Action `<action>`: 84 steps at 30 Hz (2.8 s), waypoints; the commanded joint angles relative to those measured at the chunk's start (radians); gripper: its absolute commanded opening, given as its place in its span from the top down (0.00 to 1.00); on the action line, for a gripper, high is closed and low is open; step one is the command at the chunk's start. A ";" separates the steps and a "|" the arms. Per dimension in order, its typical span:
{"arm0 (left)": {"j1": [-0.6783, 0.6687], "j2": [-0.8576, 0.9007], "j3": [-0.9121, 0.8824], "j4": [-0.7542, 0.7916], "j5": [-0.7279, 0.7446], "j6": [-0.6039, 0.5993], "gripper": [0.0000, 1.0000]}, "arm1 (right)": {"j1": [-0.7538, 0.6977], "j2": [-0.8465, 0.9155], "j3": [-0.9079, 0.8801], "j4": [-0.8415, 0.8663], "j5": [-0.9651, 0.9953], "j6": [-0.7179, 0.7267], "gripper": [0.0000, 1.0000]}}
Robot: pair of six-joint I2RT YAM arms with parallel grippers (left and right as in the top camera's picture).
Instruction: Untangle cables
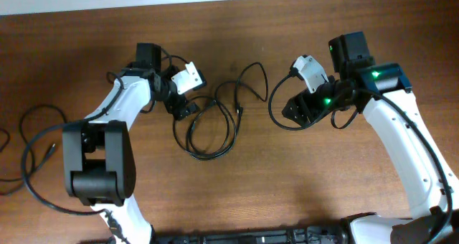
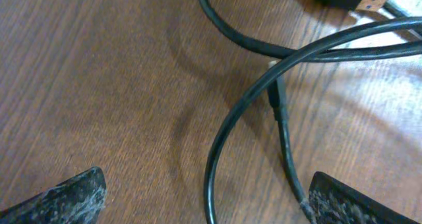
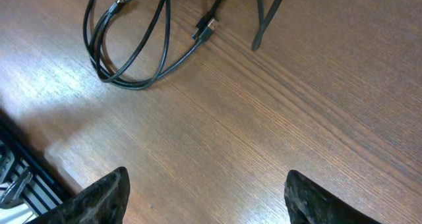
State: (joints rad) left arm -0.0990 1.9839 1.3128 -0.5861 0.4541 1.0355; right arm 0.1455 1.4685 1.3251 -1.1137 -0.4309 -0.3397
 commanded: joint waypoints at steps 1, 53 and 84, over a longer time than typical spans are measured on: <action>-0.004 0.054 -0.005 0.032 -0.003 0.022 0.05 | -0.003 0.003 0.000 -0.008 -0.003 0.005 0.26; 0.030 -0.749 0.229 0.595 -0.536 -0.373 1.00 | -0.003 0.003 0.000 -0.043 -0.009 0.008 0.47; 0.709 -0.012 0.229 0.591 -0.536 -0.715 0.79 | -0.003 0.003 0.000 -0.065 -0.003 0.009 0.46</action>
State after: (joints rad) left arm 0.6041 1.8748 1.5345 0.0090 -0.0868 0.3771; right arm 0.1455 1.4693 1.3251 -1.1751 -0.4309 -0.3386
